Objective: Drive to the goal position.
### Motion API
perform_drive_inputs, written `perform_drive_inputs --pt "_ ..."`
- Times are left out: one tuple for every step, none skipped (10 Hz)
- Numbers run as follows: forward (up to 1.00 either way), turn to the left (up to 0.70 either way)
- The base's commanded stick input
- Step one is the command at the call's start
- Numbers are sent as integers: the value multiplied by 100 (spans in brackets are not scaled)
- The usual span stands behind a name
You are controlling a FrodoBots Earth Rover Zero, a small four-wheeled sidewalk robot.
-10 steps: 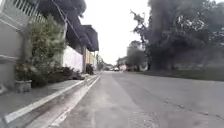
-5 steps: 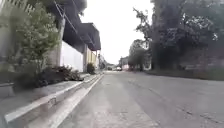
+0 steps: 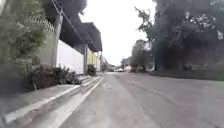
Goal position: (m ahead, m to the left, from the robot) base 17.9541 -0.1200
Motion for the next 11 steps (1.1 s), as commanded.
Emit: perform_drive_inputs --pt "100 16" --pt "100 8" --pt "100 2" --pt "100 0" --pt "100 0" --pt "100 0" --pt "100 0" --pt "100 0" --pt "100 0" --pt "100 -2" --pt "100 -22"
